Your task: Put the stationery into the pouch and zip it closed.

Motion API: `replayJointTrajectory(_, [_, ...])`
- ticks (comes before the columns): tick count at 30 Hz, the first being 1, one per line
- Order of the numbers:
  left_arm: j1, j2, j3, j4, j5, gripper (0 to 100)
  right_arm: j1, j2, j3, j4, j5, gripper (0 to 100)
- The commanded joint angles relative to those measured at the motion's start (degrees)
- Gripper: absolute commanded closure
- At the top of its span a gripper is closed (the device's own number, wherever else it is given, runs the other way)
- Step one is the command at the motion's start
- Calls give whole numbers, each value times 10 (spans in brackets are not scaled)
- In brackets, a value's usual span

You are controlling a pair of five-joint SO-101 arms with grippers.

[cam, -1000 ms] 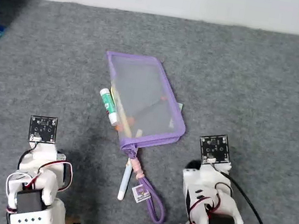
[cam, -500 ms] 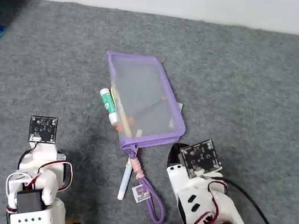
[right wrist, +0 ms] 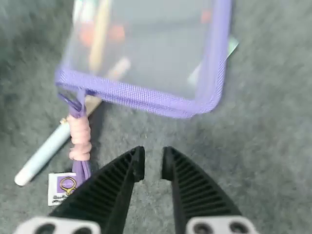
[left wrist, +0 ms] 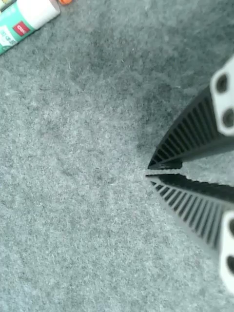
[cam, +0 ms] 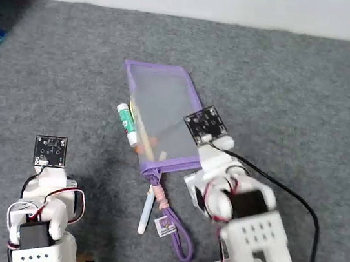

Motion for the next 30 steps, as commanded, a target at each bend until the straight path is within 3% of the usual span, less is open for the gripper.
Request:
replayJointTrajectory(1, [-3,-7,-6,4,-4,985,-12,84,-33,-44,-7,879])
replayJointTrajectory(10, [-3,-7,-6,4,-4,985,-120,220,-33,-142,-73,879])
replayJointTrajectory(16, [-3,-7,-6,4,-4,985,-131,267,-33,-198,-76,879])
replayJointTrajectory(30, [-3,-7,-6,4,-4,985,-171,271,-34,-187,-76,879])
